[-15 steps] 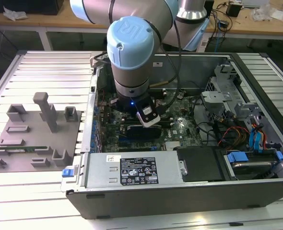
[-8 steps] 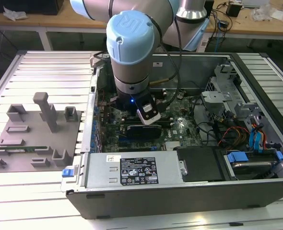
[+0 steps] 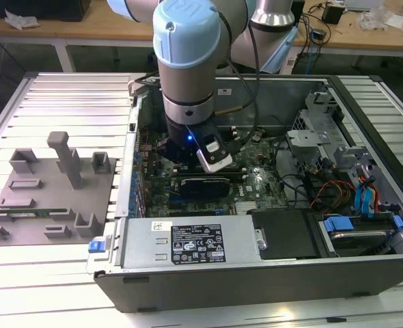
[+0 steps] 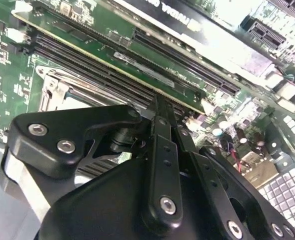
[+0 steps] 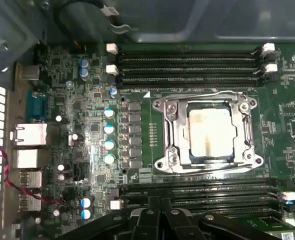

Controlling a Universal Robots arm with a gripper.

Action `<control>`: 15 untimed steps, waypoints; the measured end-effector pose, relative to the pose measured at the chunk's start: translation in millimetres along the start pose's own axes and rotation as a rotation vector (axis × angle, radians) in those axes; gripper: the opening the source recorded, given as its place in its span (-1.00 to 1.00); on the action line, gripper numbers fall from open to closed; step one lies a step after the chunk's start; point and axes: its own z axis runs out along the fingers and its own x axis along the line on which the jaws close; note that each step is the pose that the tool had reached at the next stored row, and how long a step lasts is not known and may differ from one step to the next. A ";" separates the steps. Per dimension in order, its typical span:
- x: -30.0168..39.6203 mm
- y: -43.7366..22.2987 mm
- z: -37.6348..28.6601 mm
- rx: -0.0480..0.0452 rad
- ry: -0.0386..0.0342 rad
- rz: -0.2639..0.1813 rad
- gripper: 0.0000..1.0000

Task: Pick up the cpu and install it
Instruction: 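Install the second cpu locking lever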

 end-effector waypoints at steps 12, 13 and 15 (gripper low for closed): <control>-8.0 24.5 3.9 0.0118 -0.0007 0.001 -0.79; -7.7 29.7 4.5 0.0120 -0.0006 0.001 -0.79; -7.2 35.8 5.3 0.0119 -0.0007 0.001 -0.79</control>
